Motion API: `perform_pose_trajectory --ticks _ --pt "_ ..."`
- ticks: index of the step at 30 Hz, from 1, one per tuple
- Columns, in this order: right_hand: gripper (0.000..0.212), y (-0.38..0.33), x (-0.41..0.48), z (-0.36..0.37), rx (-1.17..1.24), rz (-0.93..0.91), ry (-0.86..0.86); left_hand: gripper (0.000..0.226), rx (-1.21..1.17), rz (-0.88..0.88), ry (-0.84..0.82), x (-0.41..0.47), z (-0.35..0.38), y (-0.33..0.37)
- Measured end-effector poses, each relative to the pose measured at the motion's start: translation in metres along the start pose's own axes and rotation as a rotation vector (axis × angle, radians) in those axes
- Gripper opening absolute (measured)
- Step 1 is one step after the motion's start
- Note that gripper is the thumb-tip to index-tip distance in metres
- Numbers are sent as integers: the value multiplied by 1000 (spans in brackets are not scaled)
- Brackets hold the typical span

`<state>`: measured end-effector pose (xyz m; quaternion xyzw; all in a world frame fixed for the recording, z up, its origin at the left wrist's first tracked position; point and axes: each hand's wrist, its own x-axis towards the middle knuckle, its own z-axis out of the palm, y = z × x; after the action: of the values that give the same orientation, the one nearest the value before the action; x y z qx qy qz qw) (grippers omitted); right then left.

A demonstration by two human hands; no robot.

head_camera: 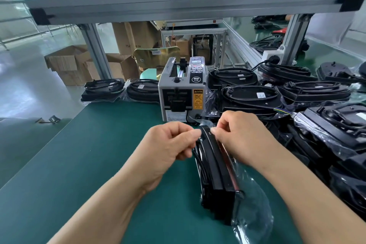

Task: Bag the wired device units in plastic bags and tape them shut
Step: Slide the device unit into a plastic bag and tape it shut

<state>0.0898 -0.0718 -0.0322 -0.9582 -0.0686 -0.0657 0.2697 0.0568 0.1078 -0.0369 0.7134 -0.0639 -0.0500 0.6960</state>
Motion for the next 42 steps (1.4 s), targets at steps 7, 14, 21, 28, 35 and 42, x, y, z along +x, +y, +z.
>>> perform_pose_trajectory --ticks 7,14,21,28,35,42 --pt "19 7 1 0 108 3 6 25 -29 -171 -125 31 2 3" --pt "21 19 2 9 539 153 -70 19 35 -239 -219 46 -1 4" --pt "22 22 3 12 660 158 -91 18 248 -154 -166 55 2 7" --pt "21 18 2 10 521 102 -56 20 286 -130 -128 59 1 2" --pt "21 17 1 10 486 88 -47 21 305 -87 -84 59 3 -3" --pt "21 15 1 12 509 83 -59 28 348 -60 -16 58 5 -7"
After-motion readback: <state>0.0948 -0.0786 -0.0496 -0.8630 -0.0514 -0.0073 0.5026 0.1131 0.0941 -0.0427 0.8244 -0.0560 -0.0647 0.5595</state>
